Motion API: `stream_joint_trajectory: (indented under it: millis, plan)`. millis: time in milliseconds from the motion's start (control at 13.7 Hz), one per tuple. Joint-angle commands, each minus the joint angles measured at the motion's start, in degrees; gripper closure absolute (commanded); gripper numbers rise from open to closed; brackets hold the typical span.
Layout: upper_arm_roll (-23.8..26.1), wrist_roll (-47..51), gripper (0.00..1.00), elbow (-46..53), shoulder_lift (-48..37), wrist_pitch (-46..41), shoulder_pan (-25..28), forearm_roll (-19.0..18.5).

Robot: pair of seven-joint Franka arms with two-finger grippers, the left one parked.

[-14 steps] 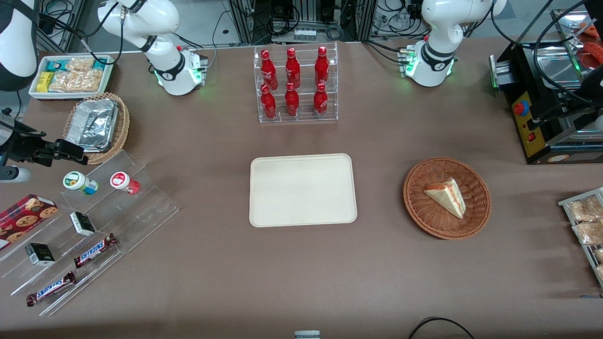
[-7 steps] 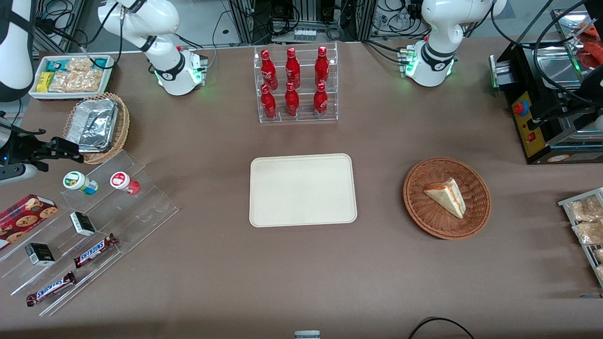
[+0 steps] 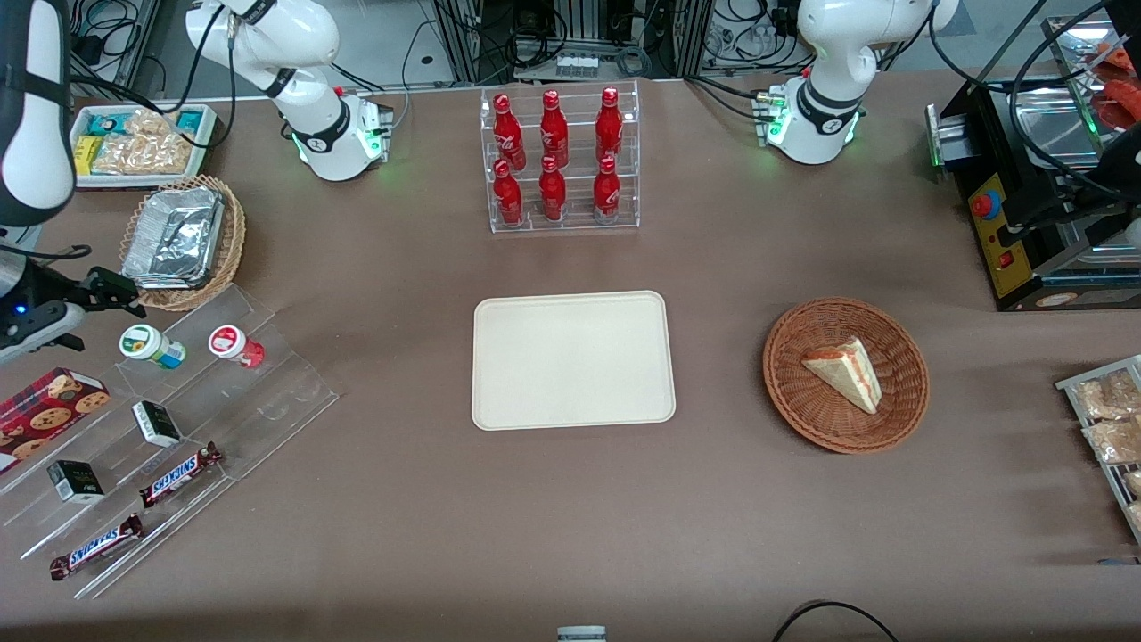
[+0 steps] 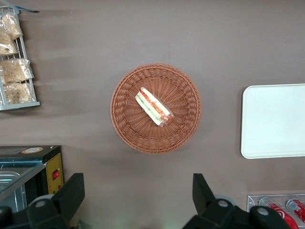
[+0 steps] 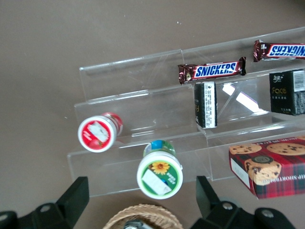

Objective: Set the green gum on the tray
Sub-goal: 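Move the right gripper down toward the green sunflower-label gum jar on the shelf, then close the right gripper around the green gum jar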

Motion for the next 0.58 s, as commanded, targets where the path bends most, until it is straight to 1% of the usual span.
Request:
stream_joint_trajectory:
  millis: [0,219,510]
  plan:
    - [-1.1,-5.2,0.00,-5.3,-1.7,6.0,-0.2,0.2]
    - [-1.8,-7.2,0.00,-8.0,-1.3,10.1,-0.2,0.3]
    - [-2.2,-7.3,0.00,-9.5,-0.1,13.5,-0.2,0.3]
